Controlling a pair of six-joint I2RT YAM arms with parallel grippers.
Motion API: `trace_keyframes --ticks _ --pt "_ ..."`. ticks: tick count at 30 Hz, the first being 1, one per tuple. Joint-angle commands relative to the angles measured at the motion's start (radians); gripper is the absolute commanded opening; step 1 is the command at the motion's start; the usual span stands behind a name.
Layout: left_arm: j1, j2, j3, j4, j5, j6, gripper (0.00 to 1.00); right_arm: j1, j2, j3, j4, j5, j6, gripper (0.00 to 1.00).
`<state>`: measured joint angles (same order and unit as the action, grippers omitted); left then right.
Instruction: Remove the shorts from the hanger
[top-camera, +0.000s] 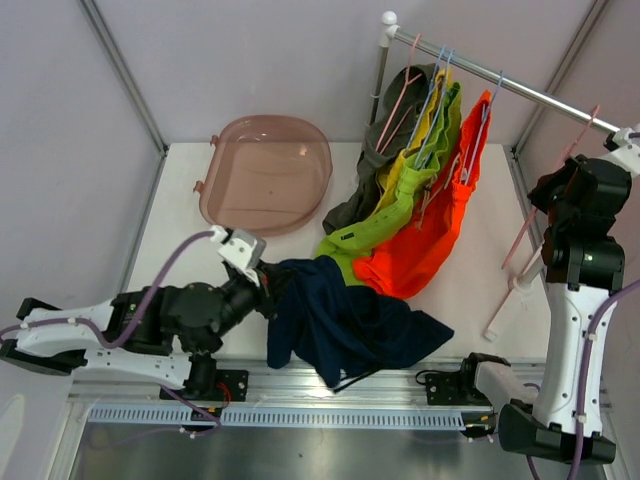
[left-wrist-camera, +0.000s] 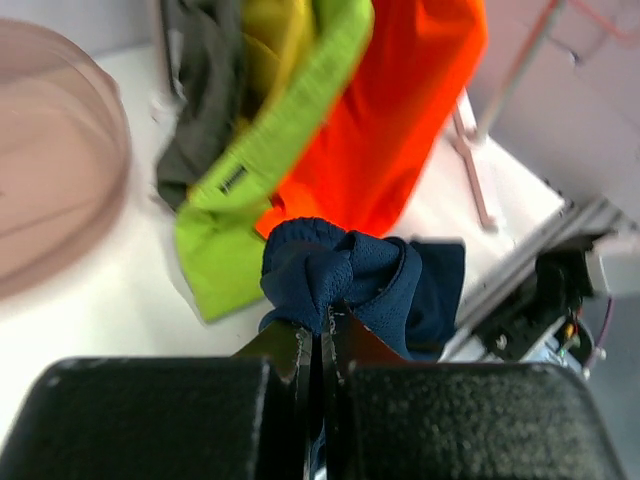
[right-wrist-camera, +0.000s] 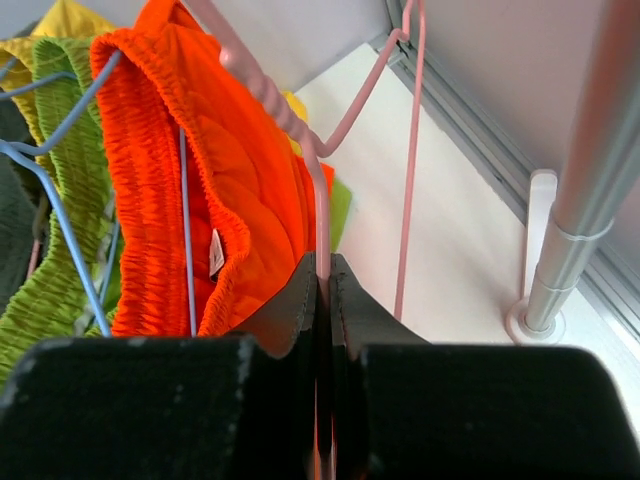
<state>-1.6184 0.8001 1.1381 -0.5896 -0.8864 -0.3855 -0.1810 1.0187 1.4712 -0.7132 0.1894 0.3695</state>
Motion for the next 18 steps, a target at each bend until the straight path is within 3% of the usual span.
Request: trace_keyframes --ticks 1,3,4,5,6,7,8,13,15,18 --pt "0.034 -0.016 0.107 0.031 -0.045 0.109 0.00 -0.008 -0.049 -0.018 0.018 -0.033 0.009 0.00" --pt "0.045 0.008 0.135 0.030 -0.054 0.143 0.00 -0.006 -0.074 -0.038 0.018 -0.038 0.006 0.00" --pt "0.049 0.014 0.165 0.030 -0.063 0.155 0.00 -0.008 -0.080 -0.041 0.014 -0.038 0.009 0.11" --pt "0.069 0.030 0.173 0.033 -0.071 0.168 0.00 -0.008 -0.086 -0.045 0.002 -0.044 0.006 0.30" --pt "0.084 0.037 0.186 0.034 -0.069 0.200 0.00 -0.006 -0.089 -0.045 -0.003 -0.048 0.003 0.54" --pt "0.104 0.043 0.228 0.037 -0.065 0.217 0.00 -0.008 -0.100 -0.046 -0.014 -0.044 0.006 0.93" --pt "0.162 0.057 0.245 0.037 -0.037 0.232 0.00 -0.008 -0.107 -0.055 -0.018 -0.042 0.009 0.99" --pt "0.388 0.143 0.435 0.056 0.088 0.377 0.00 -0.008 -0.164 -0.115 -0.041 -0.041 0.028 0.99" --pt "0.510 0.203 0.584 0.051 0.142 0.448 0.00 -0.008 -0.213 -0.143 -0.052 -0.047 0.043 0.99" --pt "0.745 0.405 0.813 -0.001 0.393 0.448 0.00 -0.008 -0.302 -0.224 -0.066 -0.063 0.069 0.99"
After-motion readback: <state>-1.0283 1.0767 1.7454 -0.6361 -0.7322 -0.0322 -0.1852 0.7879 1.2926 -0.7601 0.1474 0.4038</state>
